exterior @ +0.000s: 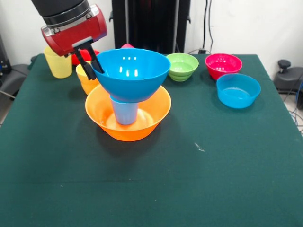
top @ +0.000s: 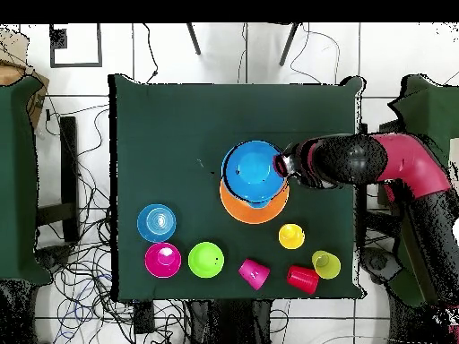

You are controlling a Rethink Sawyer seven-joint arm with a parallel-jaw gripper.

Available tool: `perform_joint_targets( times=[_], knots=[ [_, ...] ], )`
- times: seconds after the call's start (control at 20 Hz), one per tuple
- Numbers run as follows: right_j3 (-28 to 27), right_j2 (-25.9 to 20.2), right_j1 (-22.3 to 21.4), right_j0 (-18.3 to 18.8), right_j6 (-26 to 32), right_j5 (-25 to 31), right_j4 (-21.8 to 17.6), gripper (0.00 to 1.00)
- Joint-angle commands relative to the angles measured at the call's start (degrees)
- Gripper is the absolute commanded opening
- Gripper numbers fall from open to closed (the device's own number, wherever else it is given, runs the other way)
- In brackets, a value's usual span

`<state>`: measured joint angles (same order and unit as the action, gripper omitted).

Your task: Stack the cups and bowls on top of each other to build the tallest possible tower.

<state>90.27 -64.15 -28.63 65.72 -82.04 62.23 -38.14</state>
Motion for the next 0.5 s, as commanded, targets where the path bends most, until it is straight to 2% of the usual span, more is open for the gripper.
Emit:
perform_joint_targets(
  times=[0.05,0.5],
  knots=[
    [-1.98,4.71,2.14,-3.41,14.64,8.04,1.1,0.0],
    [-1.69,5.27,1.75,-3.19,15.24,8.36,0.96,0.0]
  ],
)
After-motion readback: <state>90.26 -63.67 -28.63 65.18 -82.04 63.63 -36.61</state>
